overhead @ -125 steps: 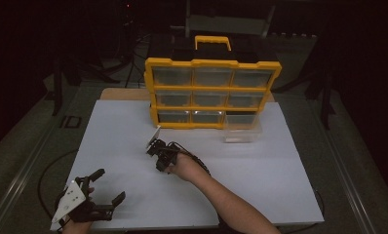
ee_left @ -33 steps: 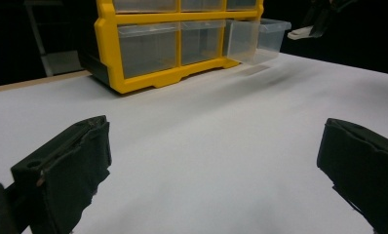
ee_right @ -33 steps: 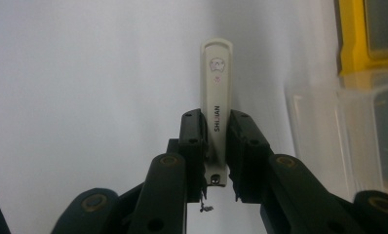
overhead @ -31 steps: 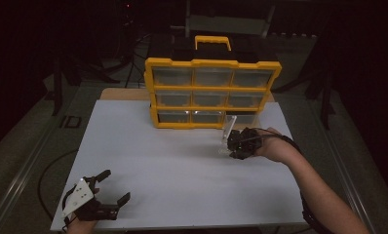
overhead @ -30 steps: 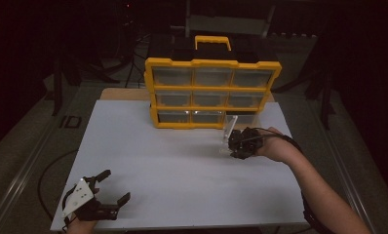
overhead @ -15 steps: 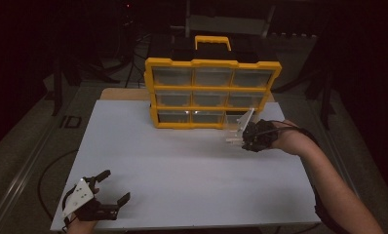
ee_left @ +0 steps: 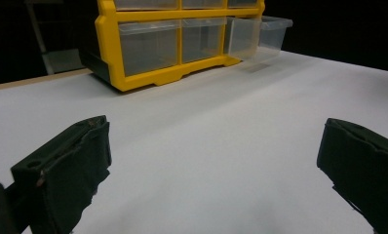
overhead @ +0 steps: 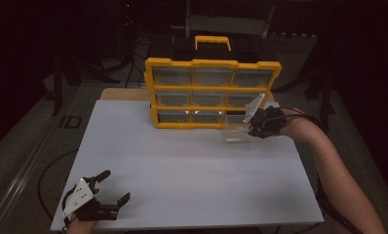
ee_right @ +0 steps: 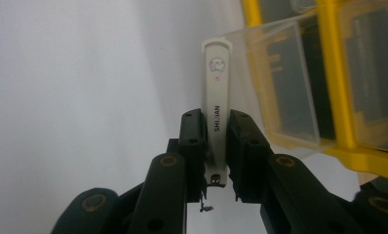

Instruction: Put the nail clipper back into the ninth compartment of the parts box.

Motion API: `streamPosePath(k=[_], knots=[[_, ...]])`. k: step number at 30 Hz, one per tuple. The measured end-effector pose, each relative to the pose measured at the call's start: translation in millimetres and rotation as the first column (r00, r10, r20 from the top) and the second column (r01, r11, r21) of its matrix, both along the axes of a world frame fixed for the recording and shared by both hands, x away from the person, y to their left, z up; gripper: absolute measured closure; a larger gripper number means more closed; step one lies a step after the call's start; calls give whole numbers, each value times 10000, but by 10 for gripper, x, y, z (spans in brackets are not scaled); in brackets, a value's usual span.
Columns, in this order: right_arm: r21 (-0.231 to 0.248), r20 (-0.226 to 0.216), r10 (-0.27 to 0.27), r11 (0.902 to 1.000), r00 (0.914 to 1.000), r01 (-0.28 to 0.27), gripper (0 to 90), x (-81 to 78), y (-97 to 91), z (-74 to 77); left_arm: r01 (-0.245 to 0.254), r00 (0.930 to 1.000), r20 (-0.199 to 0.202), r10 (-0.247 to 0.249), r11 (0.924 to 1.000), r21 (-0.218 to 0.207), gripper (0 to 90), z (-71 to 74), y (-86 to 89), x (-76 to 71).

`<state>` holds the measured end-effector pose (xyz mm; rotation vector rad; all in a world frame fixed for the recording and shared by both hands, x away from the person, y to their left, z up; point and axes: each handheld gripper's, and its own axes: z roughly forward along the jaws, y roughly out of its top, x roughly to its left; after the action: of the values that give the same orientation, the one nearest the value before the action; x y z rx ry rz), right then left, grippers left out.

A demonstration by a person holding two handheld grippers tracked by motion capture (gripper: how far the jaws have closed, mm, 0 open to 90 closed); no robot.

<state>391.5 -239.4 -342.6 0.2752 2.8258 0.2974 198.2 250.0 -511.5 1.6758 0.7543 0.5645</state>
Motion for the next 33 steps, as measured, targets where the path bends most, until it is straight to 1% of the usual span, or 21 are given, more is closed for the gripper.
streamPosePath(k=[6,9,15,19,22,25,31,33], knots=[[172,199,-171,9997,9997,167,776,92,-44,54,-9,10000,15,9,10000,-4,5,0,5,-1],[143,247,-254,9996,9994,250,776,139,-52,68,-18,10000,11,18,10000,-7,5,-1,7,1],[90,402,-241,9997,9989,238,776,232,-36,125,-21,10000,3,21,10000,3,5,-2,7,0],[171,450,-251,9996,9987,244,776,297,-31,148,-44,10000,2,44,10000,-11,5,-3,12,-2],[262,518,-324,9992,9981,311,776,341,-36,150,-64,10000,4,64,10000,-17,5,-2,15,-4],[421,566,-253,9989,9981,229,775,387,-44,149,-76,10000,6,76,10000,-24,5,-3,18,-4],[427,594,-165,9990,9981,140,775,460,-49,93,-92,10000,16,92,10000,-8,5,-2,21,-6],[405,530,-131,9991,9985,109,776,482,-51,67,-106,9999,62,106,9999,-27,5,1,27,-7]])
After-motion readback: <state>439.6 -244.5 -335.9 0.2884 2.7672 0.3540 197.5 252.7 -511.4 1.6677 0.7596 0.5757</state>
